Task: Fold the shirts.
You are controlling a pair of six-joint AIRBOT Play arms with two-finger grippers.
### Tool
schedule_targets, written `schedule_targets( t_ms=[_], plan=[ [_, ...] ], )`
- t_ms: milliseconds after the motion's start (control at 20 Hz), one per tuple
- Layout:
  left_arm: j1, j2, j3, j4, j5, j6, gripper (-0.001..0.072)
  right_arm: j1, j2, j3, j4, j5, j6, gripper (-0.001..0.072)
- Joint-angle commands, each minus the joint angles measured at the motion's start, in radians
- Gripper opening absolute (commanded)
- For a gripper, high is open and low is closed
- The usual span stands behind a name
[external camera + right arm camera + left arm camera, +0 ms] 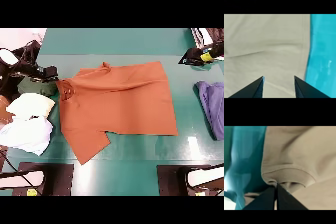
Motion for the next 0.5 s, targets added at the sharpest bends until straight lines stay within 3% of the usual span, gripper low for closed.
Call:
schedule_targets(
  t_ms=[0, 250, 300, 350, 450],
  plan=[
    [0.013, -0.008, 0.003, -0.031, -0.018, 0.029, 0.0041, -0.035, 0.080, -0.111, 0.063, -0.022, -0.001, 0.0436],
    [-0.009, -0.018, 0.002, -0.067, 0.169, 0.029, 0.0052, -0.035, 0.181, -0.275, 0.063, -0.085, -0.010, 0.0432],
    [-0.009, -0.018, 0.002, -0.086, 0.177, 0.028, 0.0426, -0.035, 0.195, -0.296, 0.062, -0.087, -0.013, 0.0432],
    [-0.009, -0.019, 0.002, -0.090, 0.167, 0.018, 0.0697, -0.035, 0.203, -0.308, 0.062, -0.089, -0.015, 0.0432],
    [-0.006, -0.018, 0.002, -0.062, 0.163, 0.031, 0.0664, -0.036, 0.212, -0.318, 0.061, -0.094, -0.015, 0.0432]
  ],
)
